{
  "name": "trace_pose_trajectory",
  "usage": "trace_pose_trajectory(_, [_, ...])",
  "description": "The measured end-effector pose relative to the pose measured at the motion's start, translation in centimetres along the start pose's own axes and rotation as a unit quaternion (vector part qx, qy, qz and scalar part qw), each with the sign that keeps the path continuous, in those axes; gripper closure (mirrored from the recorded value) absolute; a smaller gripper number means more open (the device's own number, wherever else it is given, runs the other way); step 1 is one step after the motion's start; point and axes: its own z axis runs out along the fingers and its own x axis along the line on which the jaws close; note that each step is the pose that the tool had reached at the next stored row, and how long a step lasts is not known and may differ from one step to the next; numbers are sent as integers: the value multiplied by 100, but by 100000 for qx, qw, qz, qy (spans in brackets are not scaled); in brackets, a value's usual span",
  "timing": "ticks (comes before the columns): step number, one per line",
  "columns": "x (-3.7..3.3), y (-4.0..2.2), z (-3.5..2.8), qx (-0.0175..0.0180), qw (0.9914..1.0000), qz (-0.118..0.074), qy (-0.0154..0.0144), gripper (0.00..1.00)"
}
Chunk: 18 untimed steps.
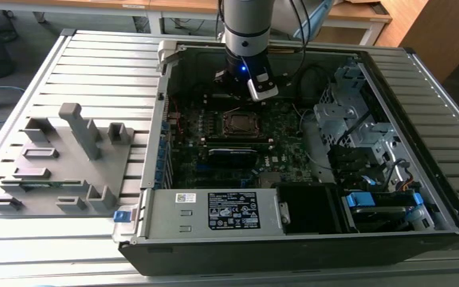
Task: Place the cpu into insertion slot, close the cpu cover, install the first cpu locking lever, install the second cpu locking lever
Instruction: 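Install the first cpu locking lever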
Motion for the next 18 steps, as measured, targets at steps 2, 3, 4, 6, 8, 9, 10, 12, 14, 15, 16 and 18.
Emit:
trace_pose_trajectory(2, [0,3,8,54,99996,843,-151,89])
trace_pose_trajectory(3, [0,5,12,72,99992,1236,-223,89])
trace_pose_trajectory(4, [1,7,15,97,99987,1605,-288,89])
trace_pose_trajectory(6, [1,14,21,158,99972,2312,-408,89])
trace_pose_trajectory(8, [3,21,26,194,99956,2900,-514,89])
trace_pose_trajectory(9, [4,25,28,207,99949,3147,-557,89])
trace_pose_trajectory(10, [5,30,30,223,99940,3392,-600,89])
trace_pose_trajectory(12, [7,40,34,251,99926,3787,-669,89])
trace_pose_trajectory(14, [9,50,37,273,99911,4152,-732,89])
trace_pose_trajectory(15, [10,54,39,286,99903,4331,-764,89])
trace_pose_trajectory(16, [10,57,41,299,99893,4535,-802,89])
trace_pose_trajectory(18, [11,61,45,326,99869,5025,-890,89])
